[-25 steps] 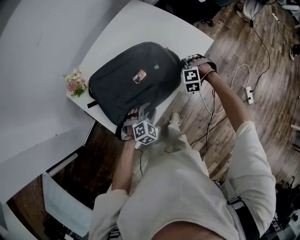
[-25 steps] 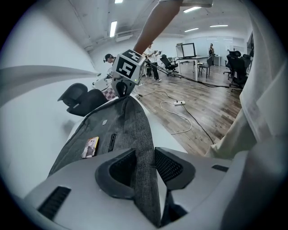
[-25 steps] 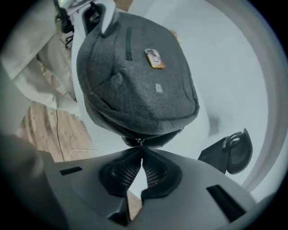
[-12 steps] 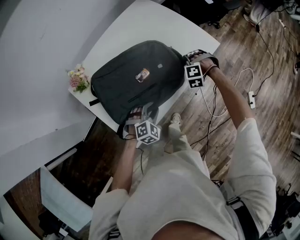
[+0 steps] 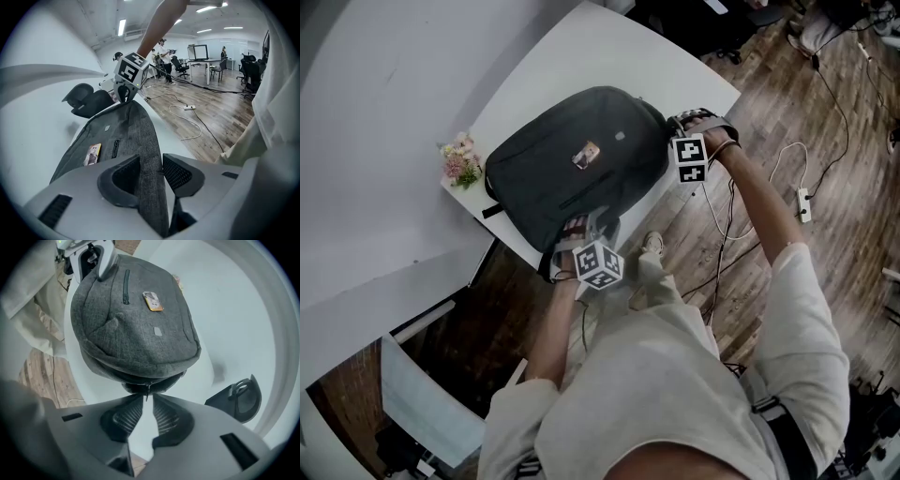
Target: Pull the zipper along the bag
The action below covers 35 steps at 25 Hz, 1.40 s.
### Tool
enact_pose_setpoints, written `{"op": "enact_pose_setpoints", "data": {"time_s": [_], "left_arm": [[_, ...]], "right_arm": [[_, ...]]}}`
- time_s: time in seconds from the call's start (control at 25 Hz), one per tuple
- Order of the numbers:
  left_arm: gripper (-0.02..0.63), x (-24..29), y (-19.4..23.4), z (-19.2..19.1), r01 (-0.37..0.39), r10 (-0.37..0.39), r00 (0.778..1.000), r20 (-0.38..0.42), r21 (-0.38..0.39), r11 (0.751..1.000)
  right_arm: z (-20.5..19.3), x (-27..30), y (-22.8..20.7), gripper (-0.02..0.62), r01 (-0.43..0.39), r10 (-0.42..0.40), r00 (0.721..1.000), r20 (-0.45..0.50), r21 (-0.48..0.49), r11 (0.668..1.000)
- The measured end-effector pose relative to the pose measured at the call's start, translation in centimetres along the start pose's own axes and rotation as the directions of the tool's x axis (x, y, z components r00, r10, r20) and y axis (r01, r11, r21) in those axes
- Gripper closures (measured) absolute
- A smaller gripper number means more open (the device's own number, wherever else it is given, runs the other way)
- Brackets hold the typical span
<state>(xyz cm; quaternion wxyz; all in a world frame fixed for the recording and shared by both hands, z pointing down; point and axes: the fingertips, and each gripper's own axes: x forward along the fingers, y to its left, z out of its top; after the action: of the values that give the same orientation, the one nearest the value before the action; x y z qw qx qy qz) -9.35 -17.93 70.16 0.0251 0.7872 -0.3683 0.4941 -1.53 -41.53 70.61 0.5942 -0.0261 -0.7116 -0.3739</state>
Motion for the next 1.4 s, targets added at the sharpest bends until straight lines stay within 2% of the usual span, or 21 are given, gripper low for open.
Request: {"op": "enact_pose_setpoints", "data": {"time_s": [0.04,0.16,0.32,0.56,0.72,0.8,0.92,1.04,1.16,1.24,1.32,1.4], "left_arm": [[0.426,0.0,0.0,0.0,-0.002,0.002,1.000,-0.003,-0.002,1.000],[0.417,-0.3,0.0,0.0,-0.011,0.011,1.000,-0.007,0.011,1.000],[0.372,-1.0,-0.1,0.0,-0.012,0.013,1.000,-0.007,0.040,0.999],[0.374,-2.6,-0.5,1.1,-0.046,0.046,0.999,-0.002,0.100,0.994],[0.427,-4.0,0.2,2.2,-0.096,0.093,0.995,0.027,0.130,0.987],[0.492,-4.8,0.6,2.6,-0.131,0.126,0.991,0.046,0.135,0.982],[0.568,-5.7,0.9,2.8,-0.173,0.166,0.985,0.058,0.161,0.972],[0.580,-6.4,0.7,2.8,-0.181,0.172,0.983,0.066,0.175,0.968],[0.580,-7.2,0.7,2.9,-0.188,0.177,0.981,0.081,0.156,0.970],[0.580,-7.7,0.8,3.2,-0.197,0.185,0.978,0.097,0.127,0.972],[0.580,-8.2,1.0,3.6,-0.201,0.190,0.975,0.117,0.086,0.976],[0.580,-8.7,1.2,4.0,-0.197,0.191,0.972,0.138,0.030,0.980]], "right_arm": [[-0.1,-0.2,0.2,0.482,-0.007,0.007,1.000,0.001,0.024,1.000],[-0.1,-1.3,0.6,0.430,0.005,-0.007,1.000,0.017,0.101,0.995],[-0.3,-3.3,1.2,0.450,0.065,-0.073,0.997,0.031,0.213,0.975],[0.1,-6.7,3.7,0.480,0.110,-0.117,0.993,0.015,0.225,0.968],[0.5,-8.5,5.0,0.522,0.140,-0.144,0.990,-0.002,0.253,0.957],[0.9,-9.4,5.9,0.559,0.154,-0.157,0.988,-0.011,0.264,0.952],[1.4,-10.6,7.4,0.581,0.158,-0.159,0.987,-0.022,0.289,0.944],[2.2,-11.9,9.0,0.581,0.141,-0.143,0.990,-0.020,0.335,0.932],[3.0,-13.4,9.5,0.581,0.162,-0.171,0.985,-0.013,0.408,0.899],[3.3,-14.3,9.8,0.581,0.172,-0.192,0.981,-0.009,0.479,0.861],[3.4,-15.3,9.9,0.581,0.182,-0.218,0.976,-0.002,0.560,0.808],[3.5,-16.4,9.9,0.581,0.191,-0.257,0.966,0.005,0.652,0.733]]}}
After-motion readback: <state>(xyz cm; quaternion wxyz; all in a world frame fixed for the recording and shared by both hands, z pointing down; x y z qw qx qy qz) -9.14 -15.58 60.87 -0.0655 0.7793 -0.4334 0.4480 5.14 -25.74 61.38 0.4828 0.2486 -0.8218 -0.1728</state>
